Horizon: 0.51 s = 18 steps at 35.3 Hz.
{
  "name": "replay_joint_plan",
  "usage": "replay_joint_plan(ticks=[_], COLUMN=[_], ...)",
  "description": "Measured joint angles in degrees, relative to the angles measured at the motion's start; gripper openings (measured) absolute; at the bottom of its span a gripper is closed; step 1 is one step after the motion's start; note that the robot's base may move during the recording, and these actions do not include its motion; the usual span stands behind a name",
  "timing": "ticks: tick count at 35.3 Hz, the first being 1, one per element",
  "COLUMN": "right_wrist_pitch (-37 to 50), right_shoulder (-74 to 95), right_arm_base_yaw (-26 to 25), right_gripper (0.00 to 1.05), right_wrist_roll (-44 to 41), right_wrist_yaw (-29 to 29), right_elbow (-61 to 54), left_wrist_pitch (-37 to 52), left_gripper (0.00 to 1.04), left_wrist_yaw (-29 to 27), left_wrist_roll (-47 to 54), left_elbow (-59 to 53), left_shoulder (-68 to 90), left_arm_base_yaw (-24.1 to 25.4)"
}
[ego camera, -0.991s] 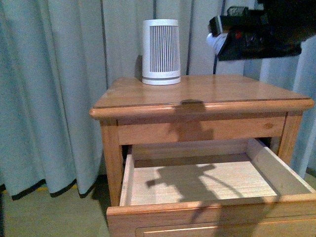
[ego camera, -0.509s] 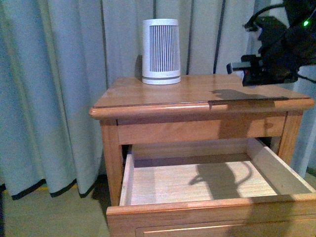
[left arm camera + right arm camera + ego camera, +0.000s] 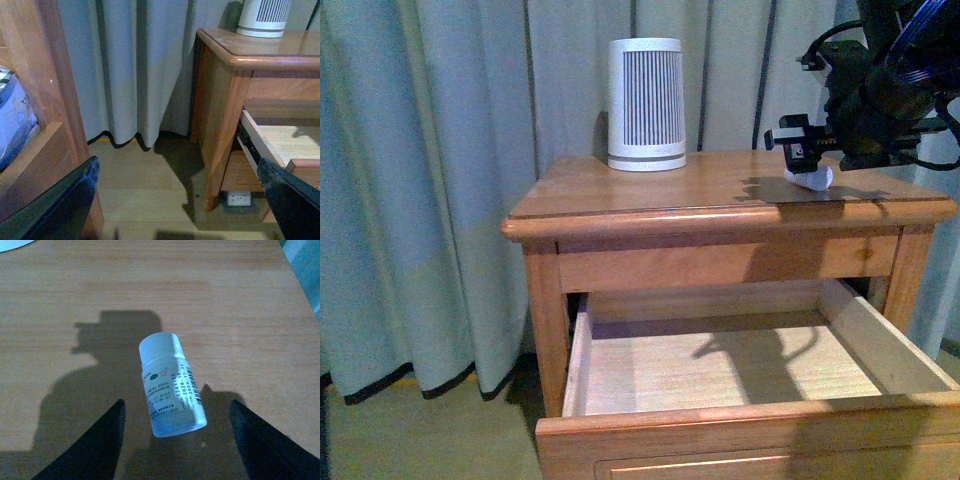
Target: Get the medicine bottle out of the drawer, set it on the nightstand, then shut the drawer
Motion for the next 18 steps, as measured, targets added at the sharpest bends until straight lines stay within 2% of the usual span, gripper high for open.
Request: replay_joint_plan(ticks=[3,8,14,18], right_wrist_pitch=[1.0,3.2,8.7,12.5], right_shoulder=[-0.7,-3.6,-13.7,-29.1], right_arm_base_yaw=[0.0,0.3,0.4,-0.4], right_gripper=[0.81,0.99,0.98,0.98], right_wrist_roll=[-0.1,-0.2,1.0,7.0], right_wrist_yaw=[0.0,0.9,3.7,3.0], right_elbow=[-1.3,-4.4,-13.2,-28.5], left_wrist_pitch=[0.0,0.0,0.0,0.0], left_gripper=[0.98,0.98,0.98,0.98], left_wrist_yaw=[0.0,0.0,0.0,0.0], left_wrist_roll=[0.0,0.0,0.0,0.0], left_elbow=[0.0,0.0,0.0,0.0], left_shoulder=[0.0,0.0,0.0,0.0], left_arm_base_yaw=[0.0,0.0,0.0,0.0])
